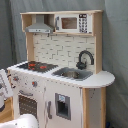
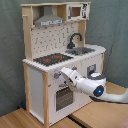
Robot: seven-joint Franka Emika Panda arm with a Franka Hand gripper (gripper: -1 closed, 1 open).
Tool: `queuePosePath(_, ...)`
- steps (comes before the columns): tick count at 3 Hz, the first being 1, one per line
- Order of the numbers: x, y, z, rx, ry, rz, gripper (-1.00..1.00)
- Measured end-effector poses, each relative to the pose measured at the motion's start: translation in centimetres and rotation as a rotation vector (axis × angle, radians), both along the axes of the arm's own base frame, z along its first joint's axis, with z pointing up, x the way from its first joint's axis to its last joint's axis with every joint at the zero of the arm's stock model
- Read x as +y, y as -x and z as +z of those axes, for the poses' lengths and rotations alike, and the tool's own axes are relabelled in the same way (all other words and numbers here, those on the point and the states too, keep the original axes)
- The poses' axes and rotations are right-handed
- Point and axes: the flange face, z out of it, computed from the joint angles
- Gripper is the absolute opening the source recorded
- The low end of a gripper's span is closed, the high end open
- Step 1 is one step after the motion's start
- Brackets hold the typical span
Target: Play with the kitchen
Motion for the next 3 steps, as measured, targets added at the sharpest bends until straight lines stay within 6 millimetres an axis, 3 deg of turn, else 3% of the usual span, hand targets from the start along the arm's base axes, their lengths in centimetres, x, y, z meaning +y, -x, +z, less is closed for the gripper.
queuePosePath(2, -0.1, 4.2, 1.6, -0.019, 0.102, -0.030, 1.00)
queuePosePath(3, -1.3, 5.3, 2.6, -0.027, 0.148, -0.064, 1.00)
